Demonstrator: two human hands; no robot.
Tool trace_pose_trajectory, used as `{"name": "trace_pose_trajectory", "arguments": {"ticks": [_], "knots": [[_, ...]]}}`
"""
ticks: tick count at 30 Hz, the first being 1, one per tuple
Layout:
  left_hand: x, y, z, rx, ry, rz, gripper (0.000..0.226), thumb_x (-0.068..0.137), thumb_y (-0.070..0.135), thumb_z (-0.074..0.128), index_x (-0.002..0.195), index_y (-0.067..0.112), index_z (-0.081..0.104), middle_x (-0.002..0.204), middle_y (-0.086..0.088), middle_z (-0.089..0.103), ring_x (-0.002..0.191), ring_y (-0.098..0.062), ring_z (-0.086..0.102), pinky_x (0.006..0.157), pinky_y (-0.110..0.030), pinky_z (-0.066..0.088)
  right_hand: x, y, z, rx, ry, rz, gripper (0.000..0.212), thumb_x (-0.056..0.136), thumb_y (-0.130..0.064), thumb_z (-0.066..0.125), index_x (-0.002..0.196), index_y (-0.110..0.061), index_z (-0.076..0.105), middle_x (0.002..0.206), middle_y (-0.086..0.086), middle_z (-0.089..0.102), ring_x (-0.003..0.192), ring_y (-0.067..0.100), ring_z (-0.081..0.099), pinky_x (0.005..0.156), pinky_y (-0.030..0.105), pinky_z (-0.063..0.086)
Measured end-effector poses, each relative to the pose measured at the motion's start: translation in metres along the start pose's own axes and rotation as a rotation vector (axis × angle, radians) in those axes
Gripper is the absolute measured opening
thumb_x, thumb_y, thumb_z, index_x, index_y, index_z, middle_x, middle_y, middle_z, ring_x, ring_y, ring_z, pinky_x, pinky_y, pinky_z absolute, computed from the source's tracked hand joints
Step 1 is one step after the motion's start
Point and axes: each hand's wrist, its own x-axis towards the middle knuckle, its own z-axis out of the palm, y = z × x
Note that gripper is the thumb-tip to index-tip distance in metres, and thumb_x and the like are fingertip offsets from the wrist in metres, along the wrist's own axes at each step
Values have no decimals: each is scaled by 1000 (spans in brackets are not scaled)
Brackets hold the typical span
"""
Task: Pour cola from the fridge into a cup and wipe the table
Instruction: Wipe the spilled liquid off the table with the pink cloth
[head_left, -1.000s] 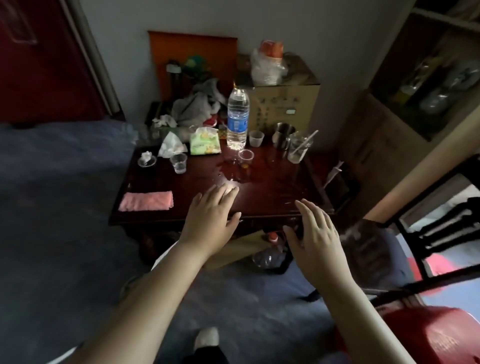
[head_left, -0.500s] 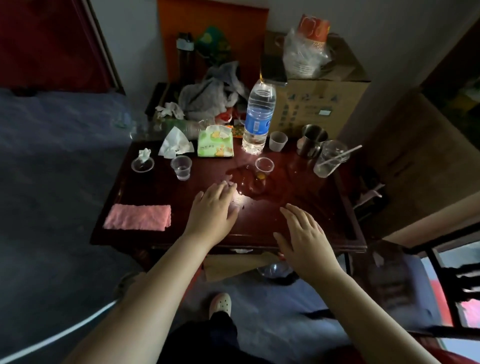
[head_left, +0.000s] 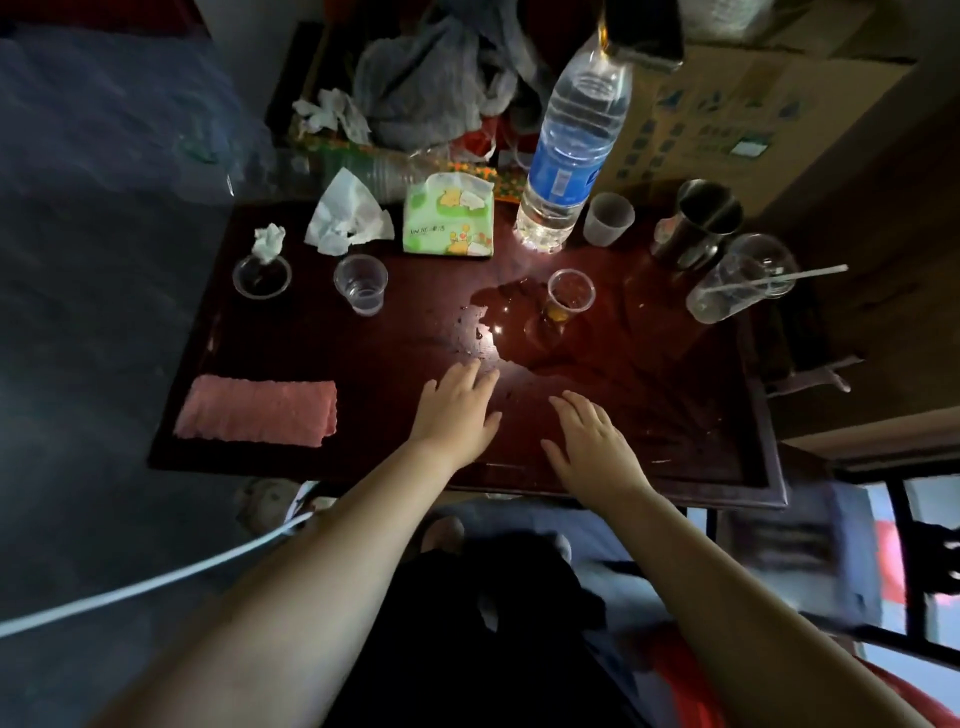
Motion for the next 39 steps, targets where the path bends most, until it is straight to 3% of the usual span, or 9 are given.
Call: {"name": "trace_pose_trajectory", "arguments": {"ticks": [8,15,17,20,24,30,39], "knots": [[11,-2,14,20,-142,-117,63,95,43,45,149,22,21,154,-9,20,141,-27,17,105,-46,34,30,16,16,-11,-135,1,57,94,-33,49,145,-14,32,148,4,34,136,23,31,108,37,34],[16,3,13,19,-192,-150,63,94,36,49,149,20,23,151,-8,20,140,-29,16,104,-50,35,38,23,16,-70,-125,-70,46,94,-31,49,137,-16,43,134,0,44,121,21,43,96,35,43],[16,4,13,17,-199,-163,63,94,37,49,149,21,22,152,-8,19,140,-29,15,105,-51,34,45,24,7,-67,-86,-91,41,93,-31,49,131,-17,48,128,1,49,116,22,48,92,36,45],[17,4,15,50,-174,-154,64,94,41,49,148,21,23,151,-8,22,139,-29,19,104,-52,36,65,26,-14,16,135,-135,35,89,-25,55,122,-13,54,118,5,53,109,25,51,87,38,48],[16,3,19,54,-132,-150,63,93,43,49,148,21,25,151,-8,24,139,-28,22,103,-51,37,103,29,-47,73,387,-131,42,82,-20,65,120,-7,54,120,12,51,113,30,49,95,36,41],[14,7,26,70,-105,-169,66,94,49,44,148,19,22,153,-10,20,139,-29,20,105,-55,33,151,37,-57,20,268,-59,67,82,-33,69,139,-11,41,146,16,35,136,30,32,107,41,34],[11,9,31,89,-86,-186,68,94,53,41,149,20,19,155,-10,17,141,-29,17,107,-56,29,163,41,-51,60,283,-115,60,82,-25,69,134,-8,45,132,12,49,122,30,45,97,41,42]]}}
